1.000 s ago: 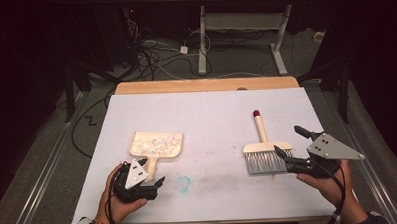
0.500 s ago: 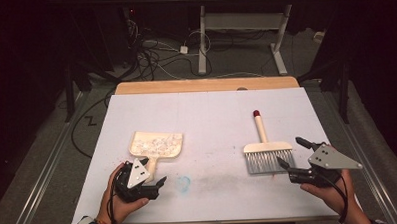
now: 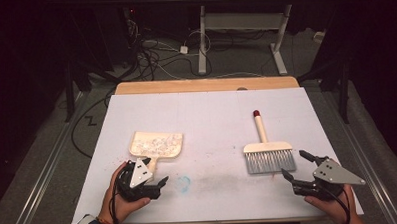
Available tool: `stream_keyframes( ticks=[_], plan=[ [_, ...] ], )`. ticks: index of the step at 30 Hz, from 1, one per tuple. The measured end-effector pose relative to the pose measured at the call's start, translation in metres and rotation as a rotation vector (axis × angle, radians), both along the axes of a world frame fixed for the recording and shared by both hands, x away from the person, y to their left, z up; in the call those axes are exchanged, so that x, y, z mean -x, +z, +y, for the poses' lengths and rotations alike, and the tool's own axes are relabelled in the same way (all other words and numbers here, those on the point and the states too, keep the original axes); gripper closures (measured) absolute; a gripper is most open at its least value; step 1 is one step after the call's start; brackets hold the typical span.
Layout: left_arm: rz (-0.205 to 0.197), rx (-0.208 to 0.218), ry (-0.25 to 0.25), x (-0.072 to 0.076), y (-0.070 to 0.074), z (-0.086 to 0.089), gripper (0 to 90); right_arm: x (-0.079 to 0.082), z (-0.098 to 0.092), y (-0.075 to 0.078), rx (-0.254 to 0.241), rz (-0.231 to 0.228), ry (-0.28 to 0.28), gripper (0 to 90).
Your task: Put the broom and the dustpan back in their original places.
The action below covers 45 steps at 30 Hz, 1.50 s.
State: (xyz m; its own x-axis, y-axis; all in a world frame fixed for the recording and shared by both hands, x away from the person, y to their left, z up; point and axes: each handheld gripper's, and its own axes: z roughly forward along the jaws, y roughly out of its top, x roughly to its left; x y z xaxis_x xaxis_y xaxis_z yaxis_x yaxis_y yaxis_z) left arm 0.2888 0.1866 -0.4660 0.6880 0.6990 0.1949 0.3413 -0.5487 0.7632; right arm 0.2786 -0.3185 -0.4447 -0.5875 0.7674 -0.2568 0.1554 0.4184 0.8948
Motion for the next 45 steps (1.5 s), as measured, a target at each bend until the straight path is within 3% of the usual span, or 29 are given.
stream_keyframes(
  ticks=[3, 6, 14, 17, 23, 45],
  plan=[
    [-0.002, 0.000, 0.004, 0.001, 0.000, 0.000, 18.2, 0.000, 0.000, -0.008, 0.026, 0.026, -0.009, 20.8],
    [-0.007, -0.004, 0.003, 0.001, 0.001, -0.001, 18.2, 0.001, 0.001, -0.009, 0.035, 0.025, -0.005, 20.7],
    [-0.013, -0.029, -0.010, 0.006, -0.001, 0.000, 18.1, 0.003, 0.003, -0.003, 0.020, -0.002, -0.003, 20.6],
    [-0.017, -0.006, -0.005, 0.007, 0.000, 0.002, 18.1, 0.005, 0.006, -0.002, 0.023, -0.011, -0.006, 20.6],
    [-0.018, -0.019, -0.011, 0.005, 0.000, 0.000, 18.1, 0.005, 0.005, 0.001, -0.002, -0.007, -0.013, 20.7],
    [-0.008, -0.016, -0.014, 0.002, -0.001, -0.003, 18.2, 0.006, 0.005, 0.001, 0.020, -0.020, -0.021, 20.8]
  ],
)
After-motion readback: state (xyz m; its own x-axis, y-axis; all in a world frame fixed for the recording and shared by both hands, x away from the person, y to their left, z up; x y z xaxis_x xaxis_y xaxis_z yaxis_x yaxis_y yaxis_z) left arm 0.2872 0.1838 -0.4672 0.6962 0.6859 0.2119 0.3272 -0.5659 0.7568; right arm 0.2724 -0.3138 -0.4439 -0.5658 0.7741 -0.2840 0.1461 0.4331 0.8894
